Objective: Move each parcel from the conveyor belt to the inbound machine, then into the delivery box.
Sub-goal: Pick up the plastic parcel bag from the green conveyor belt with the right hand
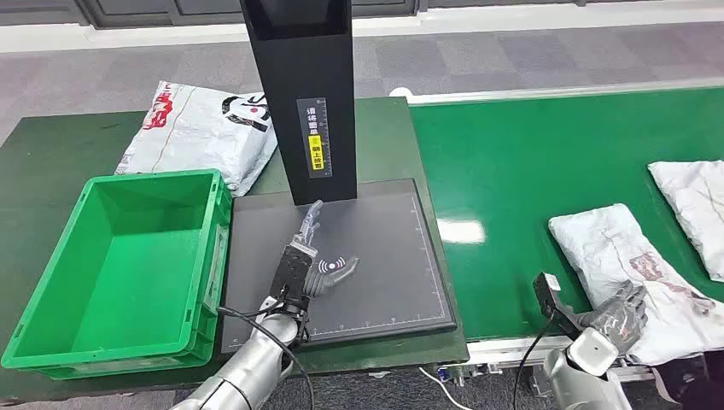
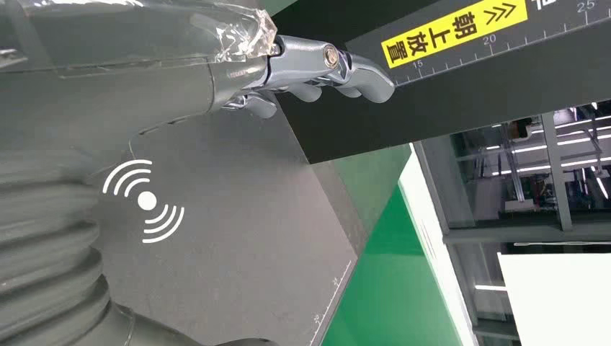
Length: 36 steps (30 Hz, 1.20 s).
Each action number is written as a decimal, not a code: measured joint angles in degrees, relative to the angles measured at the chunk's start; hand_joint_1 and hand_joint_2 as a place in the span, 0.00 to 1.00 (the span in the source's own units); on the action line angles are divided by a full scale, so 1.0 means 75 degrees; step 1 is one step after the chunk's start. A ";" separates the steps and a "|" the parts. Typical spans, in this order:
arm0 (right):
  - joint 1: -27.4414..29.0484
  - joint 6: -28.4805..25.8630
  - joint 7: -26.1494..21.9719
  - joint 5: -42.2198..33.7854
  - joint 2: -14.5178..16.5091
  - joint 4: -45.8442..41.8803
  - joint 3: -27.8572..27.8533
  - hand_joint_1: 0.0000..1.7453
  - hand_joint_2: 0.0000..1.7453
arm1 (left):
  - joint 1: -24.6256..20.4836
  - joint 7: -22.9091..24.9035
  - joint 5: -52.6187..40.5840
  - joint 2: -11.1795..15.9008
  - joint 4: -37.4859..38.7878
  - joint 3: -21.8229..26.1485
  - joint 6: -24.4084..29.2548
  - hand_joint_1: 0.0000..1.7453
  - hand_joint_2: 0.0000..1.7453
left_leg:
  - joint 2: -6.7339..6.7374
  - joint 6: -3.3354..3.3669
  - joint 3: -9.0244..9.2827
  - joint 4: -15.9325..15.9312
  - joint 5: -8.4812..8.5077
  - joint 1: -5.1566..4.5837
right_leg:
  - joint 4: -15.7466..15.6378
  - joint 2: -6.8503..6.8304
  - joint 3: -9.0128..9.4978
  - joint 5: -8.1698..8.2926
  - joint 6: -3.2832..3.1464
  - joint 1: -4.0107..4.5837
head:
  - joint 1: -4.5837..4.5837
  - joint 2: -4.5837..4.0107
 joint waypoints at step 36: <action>-0.0239 0.1032 0.0338 -0.0019 -0.0166 0.0316 0.0519 1.00 1.00 | 0.0000 -0.0001 -0.0045 -0.0012 0.0009 0.0156 -0.0038 0.00 1.00 | 0.0005 0.0004 0.0009 0.0002 0.0001 0.0001 | -0.0003 0.0007 0.0006 0.0001 0.0003 0.0002 | 0.0000 0.0000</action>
